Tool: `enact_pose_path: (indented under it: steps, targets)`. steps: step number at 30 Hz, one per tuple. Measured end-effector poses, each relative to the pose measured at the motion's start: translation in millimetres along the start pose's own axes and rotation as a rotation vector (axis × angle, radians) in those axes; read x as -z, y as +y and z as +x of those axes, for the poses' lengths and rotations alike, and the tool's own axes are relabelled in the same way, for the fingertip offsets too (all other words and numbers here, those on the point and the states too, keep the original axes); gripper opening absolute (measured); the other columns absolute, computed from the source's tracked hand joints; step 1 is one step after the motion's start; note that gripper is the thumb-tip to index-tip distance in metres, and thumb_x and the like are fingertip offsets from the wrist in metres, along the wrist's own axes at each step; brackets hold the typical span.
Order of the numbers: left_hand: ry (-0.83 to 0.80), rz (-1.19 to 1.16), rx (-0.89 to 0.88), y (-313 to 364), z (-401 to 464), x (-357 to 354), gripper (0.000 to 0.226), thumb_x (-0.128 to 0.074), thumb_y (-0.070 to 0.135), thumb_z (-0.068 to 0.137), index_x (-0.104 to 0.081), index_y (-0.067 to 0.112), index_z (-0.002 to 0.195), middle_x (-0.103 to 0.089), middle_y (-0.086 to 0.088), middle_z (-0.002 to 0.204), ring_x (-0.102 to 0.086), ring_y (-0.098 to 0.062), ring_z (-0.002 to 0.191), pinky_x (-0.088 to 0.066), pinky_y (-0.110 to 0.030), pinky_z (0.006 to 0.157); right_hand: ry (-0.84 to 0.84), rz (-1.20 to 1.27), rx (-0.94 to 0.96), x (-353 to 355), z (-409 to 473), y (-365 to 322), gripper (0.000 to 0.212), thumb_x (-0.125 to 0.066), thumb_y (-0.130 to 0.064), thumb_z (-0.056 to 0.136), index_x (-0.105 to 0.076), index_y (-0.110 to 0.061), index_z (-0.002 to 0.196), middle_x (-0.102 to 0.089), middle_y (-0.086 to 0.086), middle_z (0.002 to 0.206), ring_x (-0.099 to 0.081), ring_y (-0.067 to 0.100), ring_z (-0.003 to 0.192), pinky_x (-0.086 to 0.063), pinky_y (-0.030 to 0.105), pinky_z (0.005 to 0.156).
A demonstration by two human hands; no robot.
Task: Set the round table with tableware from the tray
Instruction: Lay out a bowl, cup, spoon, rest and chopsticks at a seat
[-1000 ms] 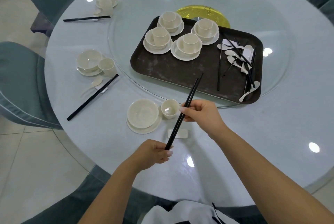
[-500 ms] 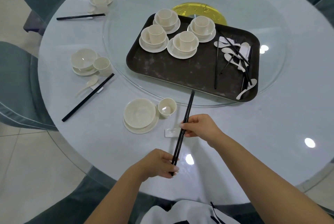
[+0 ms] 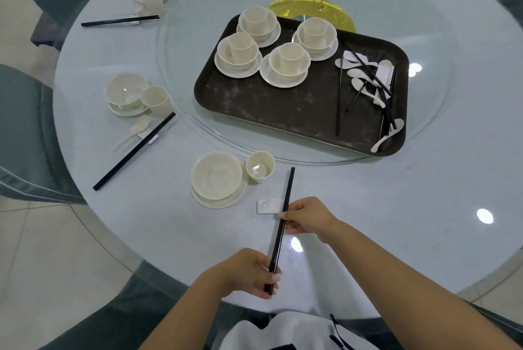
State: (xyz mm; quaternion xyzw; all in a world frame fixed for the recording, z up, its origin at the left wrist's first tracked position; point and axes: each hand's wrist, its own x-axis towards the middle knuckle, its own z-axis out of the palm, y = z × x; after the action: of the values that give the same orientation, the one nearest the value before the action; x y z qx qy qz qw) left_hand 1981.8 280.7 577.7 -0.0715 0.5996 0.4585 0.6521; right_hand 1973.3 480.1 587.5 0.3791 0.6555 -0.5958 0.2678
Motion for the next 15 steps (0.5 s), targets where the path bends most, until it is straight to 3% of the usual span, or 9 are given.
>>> enact_pose_path:
  steps: [6, 10, 15]
  targets:
    - [0.034, 0.089, -0.004, -4, 9, -3, 0.024, -0.075, 0.001, 0.08, -0.069, 0.002, 0.103, -0.072, -0.013, 0.089, -0.072, -0.024, 0.082, -0.059, -0.034, 0.08, 0.065, -0.028, 0.016, -5, 5, 5, 0.02, -0.081, -0.011, 0.078, -0.067, 0.003, 0.077, -0.063, 0.012, 0.064, -0.064, 0.023, 0.055, -0.061, 0.032, 0.061]
    - [0.074, 0.096, -0.019, -3, 13, -6, 0.025, -0.074, 0.002, 0.079, -0.068, 0.007, 0.102, -0.072, -0.01, 0.09, -0.073, -0.021, 0.084, -0.059, -0.034, 0.083, 0.123, -0.071, 0.031, -5, 7, 8, 0.03, -0.078, -0.014, 0.081, -0.061, -0.004, 0.059, -0.062, 0.011, 0.058, -0.07, 0.036, 0.065, -0.062, 0.041, 0.067]
    - [0.049, 0.216, -0.037, 2, 16, -9, 0.019, -0.071, 0.008, 0.082, -0.072, 0.012, 0.101, -0.074, -0.007, 0.1, -0.07, -0.017, 0.093, -0.057, -0.029, 0.086, 0.134, -0.174, 0.069, -6, 7, 13, 0.023, -0.077, -0.014, 0.083, -0.065, -0.002, 0.067, -0.067, 0.01, 0.061, -0.067, 0.024, 0.054, -0.058, 0.03, 0.054]
